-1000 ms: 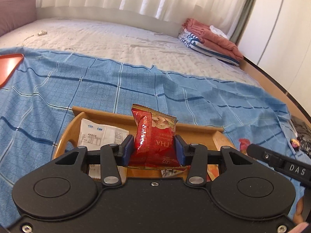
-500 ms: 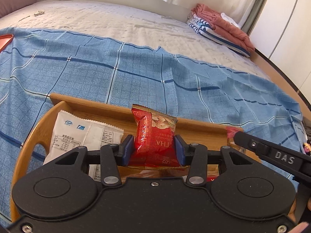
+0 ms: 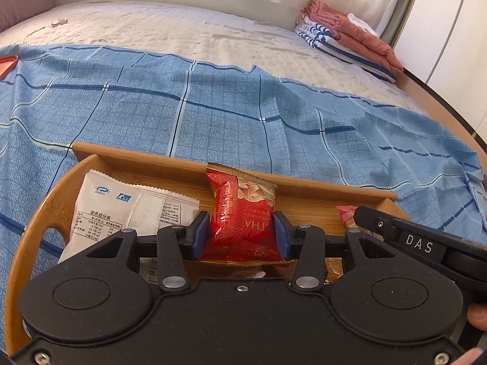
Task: Organize snacks
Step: 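Carry the red bag and white pack over the tray with both grippers, then open both grippers to release the bag and pack on the tray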
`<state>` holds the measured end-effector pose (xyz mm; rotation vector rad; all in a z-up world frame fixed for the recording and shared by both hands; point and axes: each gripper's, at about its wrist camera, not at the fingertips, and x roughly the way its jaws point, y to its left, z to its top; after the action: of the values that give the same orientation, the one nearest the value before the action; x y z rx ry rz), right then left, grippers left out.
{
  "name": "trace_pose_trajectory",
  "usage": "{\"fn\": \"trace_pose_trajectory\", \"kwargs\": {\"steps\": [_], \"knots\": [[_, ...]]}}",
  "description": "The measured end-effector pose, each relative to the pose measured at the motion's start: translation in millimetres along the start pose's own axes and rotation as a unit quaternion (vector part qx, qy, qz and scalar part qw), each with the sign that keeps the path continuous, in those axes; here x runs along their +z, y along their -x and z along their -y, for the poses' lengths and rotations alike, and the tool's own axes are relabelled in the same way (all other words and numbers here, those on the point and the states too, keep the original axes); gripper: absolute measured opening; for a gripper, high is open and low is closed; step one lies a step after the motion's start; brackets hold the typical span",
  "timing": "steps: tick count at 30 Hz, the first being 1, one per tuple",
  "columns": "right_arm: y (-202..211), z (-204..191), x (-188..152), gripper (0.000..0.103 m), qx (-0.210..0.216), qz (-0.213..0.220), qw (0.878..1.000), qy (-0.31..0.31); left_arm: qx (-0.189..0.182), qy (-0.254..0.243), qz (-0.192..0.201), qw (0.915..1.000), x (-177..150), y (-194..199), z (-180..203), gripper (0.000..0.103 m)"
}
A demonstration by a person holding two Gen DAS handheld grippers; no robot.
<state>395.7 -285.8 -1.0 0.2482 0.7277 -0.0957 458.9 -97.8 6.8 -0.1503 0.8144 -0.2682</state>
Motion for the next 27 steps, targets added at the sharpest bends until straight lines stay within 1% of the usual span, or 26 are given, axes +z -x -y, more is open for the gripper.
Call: {"fn": "trace_pose_trajectory", "kwargs": {"steps": [12,13,15,17,19,20,21,22,23,24,25,27], "knots": [[0,-2,-1,0.03,-0.002,-0.003,1.0,0.013,0.002,-0.008,-0.001,1.0,-1,0,2,0.043],[1,-2,-1,0.03,-0.001,-0.004,1.0,0.012,0.003,-0.011,-0.001,0.9999,-1,0,2,0.043],[1,-2,0,0.034,0.001,-0.005,1.0,0.013,0.003,-0.013,-0.001,0.9999,-2,0,3,0.043],[2,-4,1,0.034,0.0,-0.007,1.0,0.019,0.004,-0.012,-0.001,0.9999,-2,1,2,0.044],[3,-5,2,0.036,0.002,-0.01,1.0,0.021,0.003,-0.01,-0.001,0.9999,-2,2,3,0.048],[5,-5,3,0.042,0.004,-0.011,1.0,0.022,0.002,-0.009,-0.001,1.0,-2,4,2,0.049],[7,-5,3,0.049,0.005,-0.01,1.0,0.021,0.0,-0.008,-0.001,1.0,-3,5,3,0.054],[9,-5,4,0.053,0.006,-0.009,1.0,0.021,-0.004,-0.008,-0.001,1.0,-3,8,3,0.063],[12,-4,5,0.053,0.007,-0.007,1.0,0.02,-0.012,-0.008,-0.003,0.9999,-2,10,3,0.068],[15,-4,5,0.053,0.008,-0.005,1.0,0.02,-0.022,-0.009,-0.004,0.9997,-2,13,4,0.077],[19,-4,6,0.053,0.009,-0.003,1.0,0.021,-0.027,-0.01,-0.004,0.9996,-3,16,5,0.083],[27,-3,8,0.056,0.01,0.003,1.0,0.02,-0.024,-0.018,-0.001,0.9996,-3,23,7,0.085]]}}
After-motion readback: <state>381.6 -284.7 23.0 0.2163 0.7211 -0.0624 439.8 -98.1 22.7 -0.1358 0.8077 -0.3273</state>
